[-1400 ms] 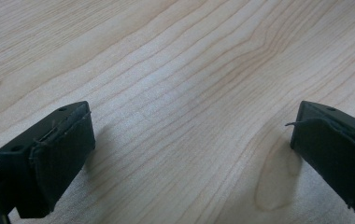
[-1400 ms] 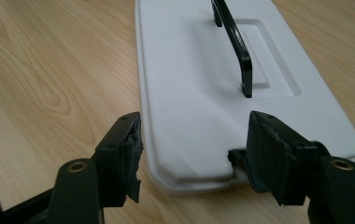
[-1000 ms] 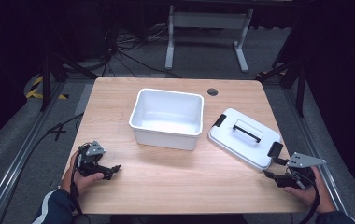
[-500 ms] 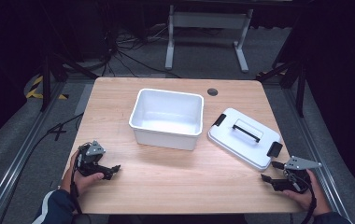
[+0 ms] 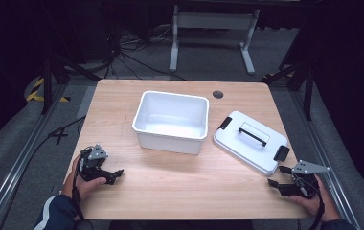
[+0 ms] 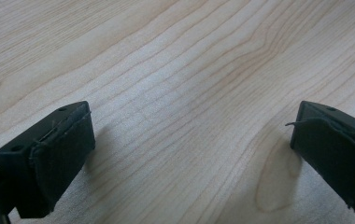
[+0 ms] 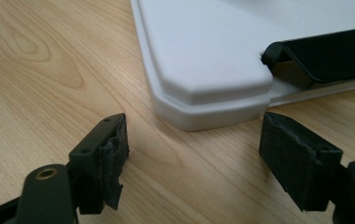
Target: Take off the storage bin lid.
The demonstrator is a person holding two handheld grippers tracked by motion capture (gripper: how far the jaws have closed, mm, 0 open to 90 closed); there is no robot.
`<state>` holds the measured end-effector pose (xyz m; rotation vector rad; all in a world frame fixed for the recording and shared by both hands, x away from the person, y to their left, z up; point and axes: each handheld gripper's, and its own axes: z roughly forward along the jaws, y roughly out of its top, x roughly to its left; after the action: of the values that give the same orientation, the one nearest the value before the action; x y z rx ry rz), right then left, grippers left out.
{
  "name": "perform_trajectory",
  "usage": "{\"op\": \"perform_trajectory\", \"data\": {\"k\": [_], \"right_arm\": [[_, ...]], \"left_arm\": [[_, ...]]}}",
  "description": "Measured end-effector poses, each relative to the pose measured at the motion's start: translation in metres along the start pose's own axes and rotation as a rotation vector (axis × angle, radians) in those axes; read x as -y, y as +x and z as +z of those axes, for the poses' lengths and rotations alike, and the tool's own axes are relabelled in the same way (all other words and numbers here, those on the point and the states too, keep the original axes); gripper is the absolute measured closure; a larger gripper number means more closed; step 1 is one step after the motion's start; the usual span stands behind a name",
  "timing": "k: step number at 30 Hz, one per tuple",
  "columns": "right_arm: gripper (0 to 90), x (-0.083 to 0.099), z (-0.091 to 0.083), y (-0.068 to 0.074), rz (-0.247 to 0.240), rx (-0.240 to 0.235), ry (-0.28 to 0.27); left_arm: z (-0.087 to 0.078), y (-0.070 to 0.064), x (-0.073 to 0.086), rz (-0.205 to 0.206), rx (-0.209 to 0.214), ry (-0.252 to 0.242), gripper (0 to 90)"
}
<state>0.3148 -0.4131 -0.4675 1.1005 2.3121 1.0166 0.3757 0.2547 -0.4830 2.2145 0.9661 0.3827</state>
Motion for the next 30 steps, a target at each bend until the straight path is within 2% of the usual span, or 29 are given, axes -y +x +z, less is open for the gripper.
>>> {"op": "perform_trajectory", "data": {"k": [4, 9, 13, 30], "right_arm": [[24.2, 0.0, -0.0002, 0.0001, 0.002, -0.001, 0.001], [24.2, 0.0, -0.0001, 0.0, 0.002, -0.002, 0.001], [24.2, 0.0, -0.0002, 0.0, 0.002, -0.001, 0.001], [24.2, 0.0, -0.0003, -0.0002, 0.001, -0.003, 0.002]], "left_arm": [[-0.0001, 0.0004, -0.0001, 0.007, 0.0, 0.001, 0.2], [0.0002, -0.0006, 0.0002, -0.011, 0.007, 0.001, 0.2], [0.0003, 0.0004, -0.0003, 0.002, 0.006, 0.002, 0.1], [0.0002, 0.0002, -0.0004, -0.002, 0.009, 0.006, 0.2]]}}
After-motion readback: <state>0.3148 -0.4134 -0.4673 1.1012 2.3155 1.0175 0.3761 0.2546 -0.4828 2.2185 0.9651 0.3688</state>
